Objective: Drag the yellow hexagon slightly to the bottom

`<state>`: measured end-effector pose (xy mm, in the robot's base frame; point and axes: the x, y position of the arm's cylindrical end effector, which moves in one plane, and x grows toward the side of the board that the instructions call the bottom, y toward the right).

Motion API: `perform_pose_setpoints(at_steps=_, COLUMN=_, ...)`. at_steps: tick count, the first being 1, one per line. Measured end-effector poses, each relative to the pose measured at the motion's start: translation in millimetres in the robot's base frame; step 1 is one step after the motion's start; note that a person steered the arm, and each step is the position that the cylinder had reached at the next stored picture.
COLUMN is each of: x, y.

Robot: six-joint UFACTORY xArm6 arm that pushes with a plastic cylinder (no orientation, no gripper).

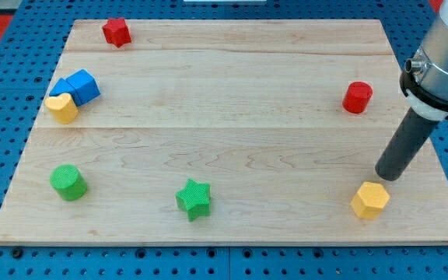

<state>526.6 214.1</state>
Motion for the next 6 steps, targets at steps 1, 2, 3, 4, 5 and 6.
perform_pose_setpoints(at_steps=1, x=9.9, y=-8.7)
perform_pose_setpoints(at_steps=2, x=35.1, y=-28.7)
perform_pose_setpoints(at_steps=3, x=36.1, y=-41.5)
perform_pose_setpoints(at_steps=4, x=33.7, y=-50.9)
perform_pose_setpoints(at_steps=5, x=17.1, y=4.5)
perform_pose_setpoints(at_steps=6, x=66.8, y=6.2)
